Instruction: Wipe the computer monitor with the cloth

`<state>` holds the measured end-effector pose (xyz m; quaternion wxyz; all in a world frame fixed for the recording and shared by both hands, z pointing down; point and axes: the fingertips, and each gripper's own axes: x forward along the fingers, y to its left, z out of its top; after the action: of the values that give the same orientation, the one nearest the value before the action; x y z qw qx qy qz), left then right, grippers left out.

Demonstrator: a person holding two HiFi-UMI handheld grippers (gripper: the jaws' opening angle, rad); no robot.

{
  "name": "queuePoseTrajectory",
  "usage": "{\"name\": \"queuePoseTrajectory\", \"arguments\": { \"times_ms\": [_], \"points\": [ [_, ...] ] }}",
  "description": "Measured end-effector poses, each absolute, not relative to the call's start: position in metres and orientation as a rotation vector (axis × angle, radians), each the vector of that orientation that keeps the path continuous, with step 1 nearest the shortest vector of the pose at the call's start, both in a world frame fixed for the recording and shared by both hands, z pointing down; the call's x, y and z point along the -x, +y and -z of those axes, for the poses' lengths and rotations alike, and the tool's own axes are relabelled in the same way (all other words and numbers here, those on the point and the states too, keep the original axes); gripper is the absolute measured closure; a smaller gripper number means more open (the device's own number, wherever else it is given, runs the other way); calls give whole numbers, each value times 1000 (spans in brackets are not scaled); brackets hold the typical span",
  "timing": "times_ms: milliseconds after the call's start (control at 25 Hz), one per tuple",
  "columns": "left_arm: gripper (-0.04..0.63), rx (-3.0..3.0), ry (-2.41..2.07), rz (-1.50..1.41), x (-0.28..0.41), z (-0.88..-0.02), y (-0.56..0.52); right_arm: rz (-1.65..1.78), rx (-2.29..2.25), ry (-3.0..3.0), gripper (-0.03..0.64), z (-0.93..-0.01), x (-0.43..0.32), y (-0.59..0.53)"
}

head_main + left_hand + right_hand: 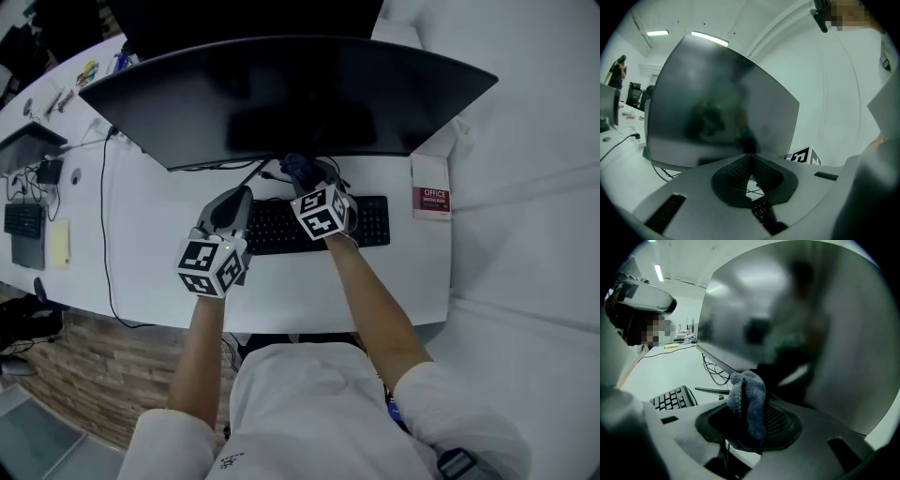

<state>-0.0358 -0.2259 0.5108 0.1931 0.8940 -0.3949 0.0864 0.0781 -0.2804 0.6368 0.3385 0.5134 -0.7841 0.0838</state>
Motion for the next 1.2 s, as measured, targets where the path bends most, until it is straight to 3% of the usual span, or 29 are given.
{"name": "queuePoseTrajectory", "arguments": {
  "times_ms": [1200],
  "points": [
    [589, -2565, -997, -307, -101, -519, -211, -254, -1512, -1985, 463, -635, -231, -259]
  ]
}}
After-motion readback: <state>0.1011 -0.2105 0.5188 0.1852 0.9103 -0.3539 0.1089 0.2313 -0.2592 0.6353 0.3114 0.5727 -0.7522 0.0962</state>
